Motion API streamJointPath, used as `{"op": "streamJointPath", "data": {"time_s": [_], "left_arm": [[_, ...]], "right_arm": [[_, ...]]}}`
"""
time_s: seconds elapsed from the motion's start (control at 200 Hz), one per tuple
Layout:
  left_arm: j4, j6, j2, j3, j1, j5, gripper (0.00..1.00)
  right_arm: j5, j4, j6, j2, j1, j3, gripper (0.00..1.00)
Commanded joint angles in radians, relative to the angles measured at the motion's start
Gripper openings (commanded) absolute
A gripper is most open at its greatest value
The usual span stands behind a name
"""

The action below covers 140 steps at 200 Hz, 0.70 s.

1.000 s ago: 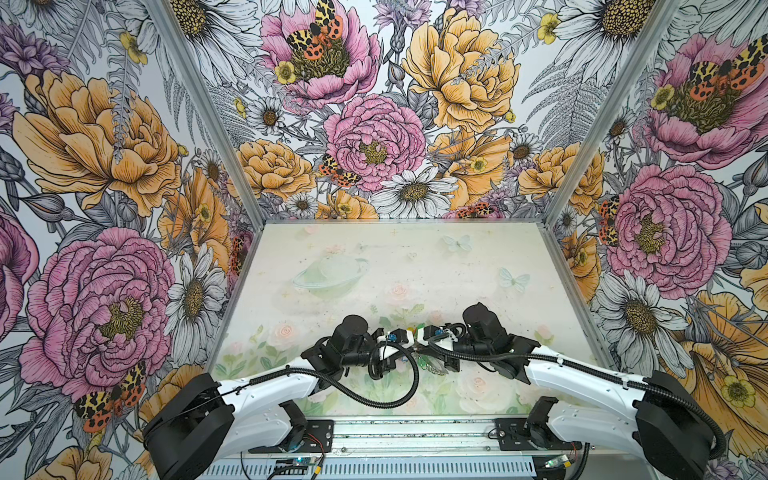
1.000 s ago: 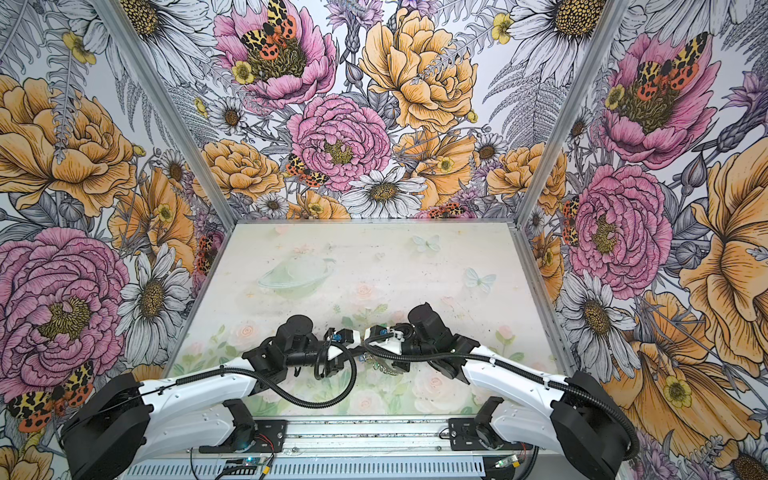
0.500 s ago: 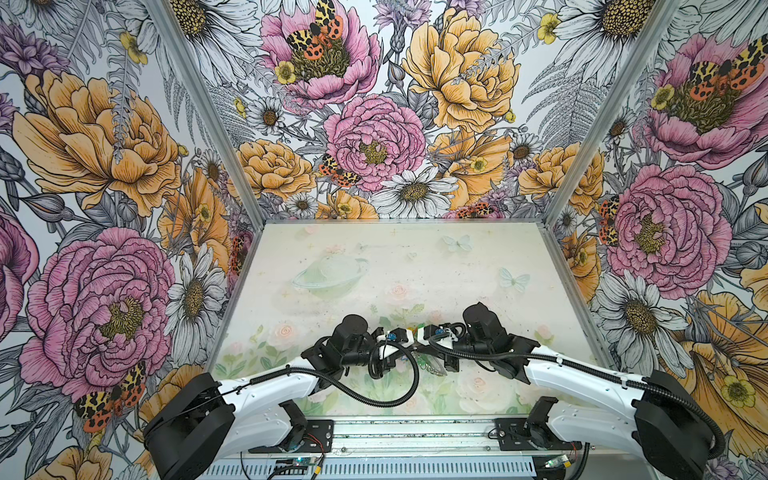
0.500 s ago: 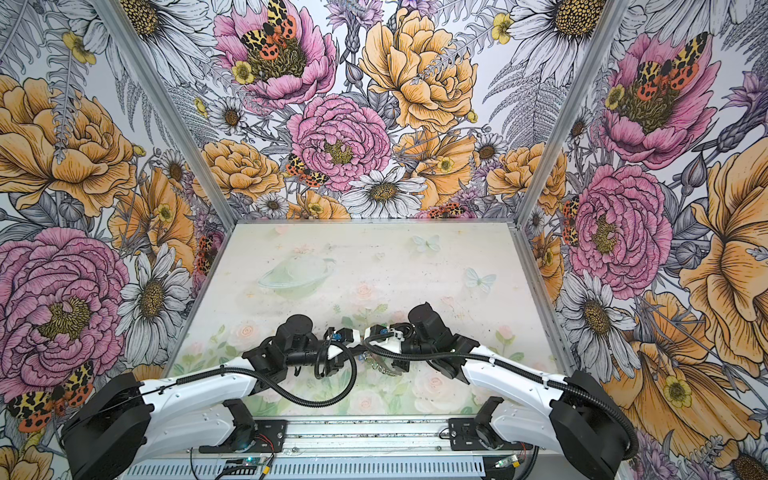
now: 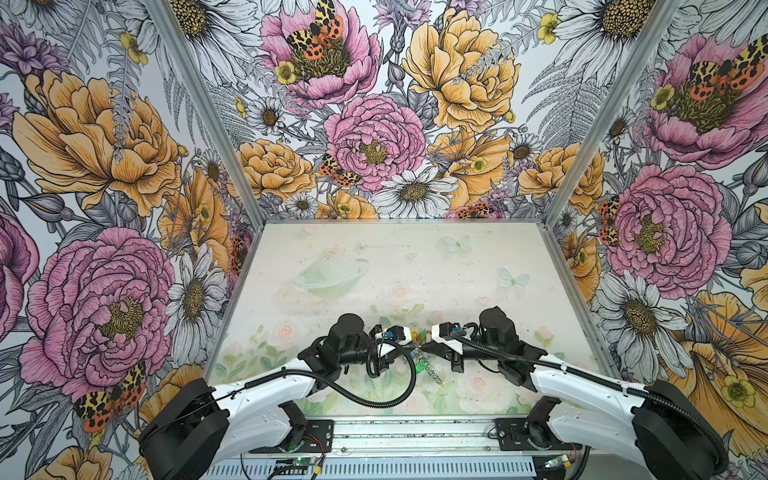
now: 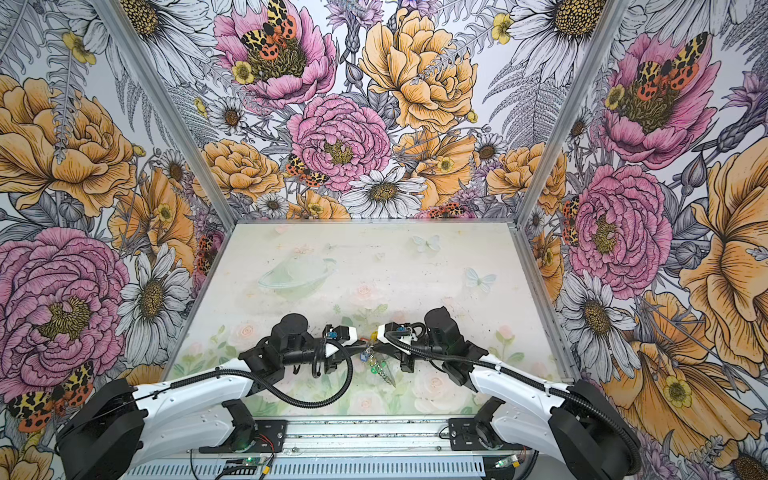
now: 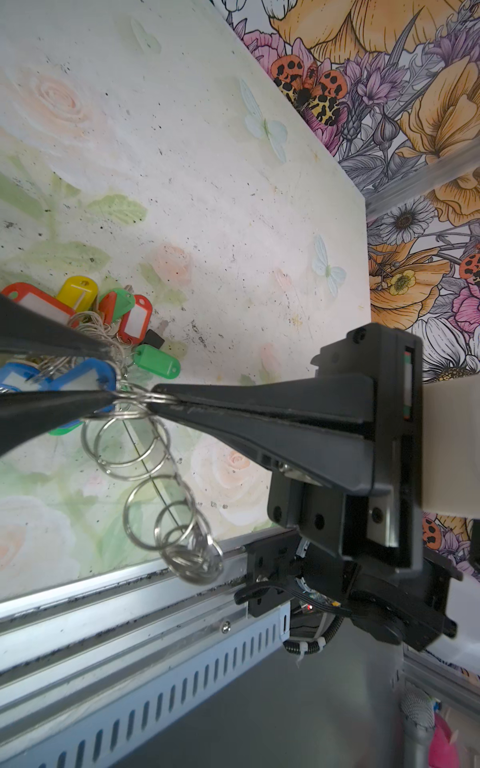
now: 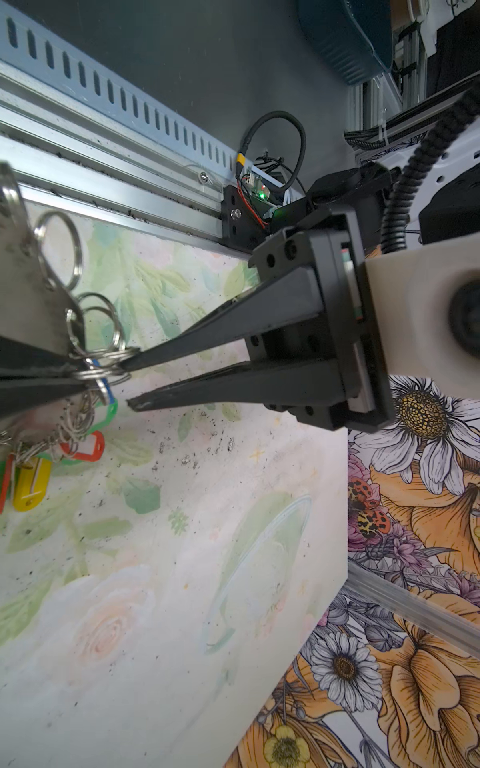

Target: Put the keys on the keyring

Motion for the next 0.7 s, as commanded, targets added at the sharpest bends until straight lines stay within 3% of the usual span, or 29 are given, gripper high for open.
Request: {"op": "streamJointPath", "data": {"time_s": [0.0, 0.25, 0.696], "left_arm": [[0.030, -0.011, -0.008, -0.013, 0.007, 0.040, 0.18], [0.029, -0.005, -0.020, -0.019, 0.007, 0.057, 0.16], [0.029, 0.002, 0.017, -0.008, 0.006, 0.021, 0.00]], "right_arm": [[-0.072, 0.187, 0.036, 0.014, 0.002, -0.003, 0.00], [-0.008, 0.215, 0.039, 0.042, 0.002, -0.001, 0.00], [-0.020, 0.368, 0.116, 0.047, -0.023, -0.039, 0.00]]}}
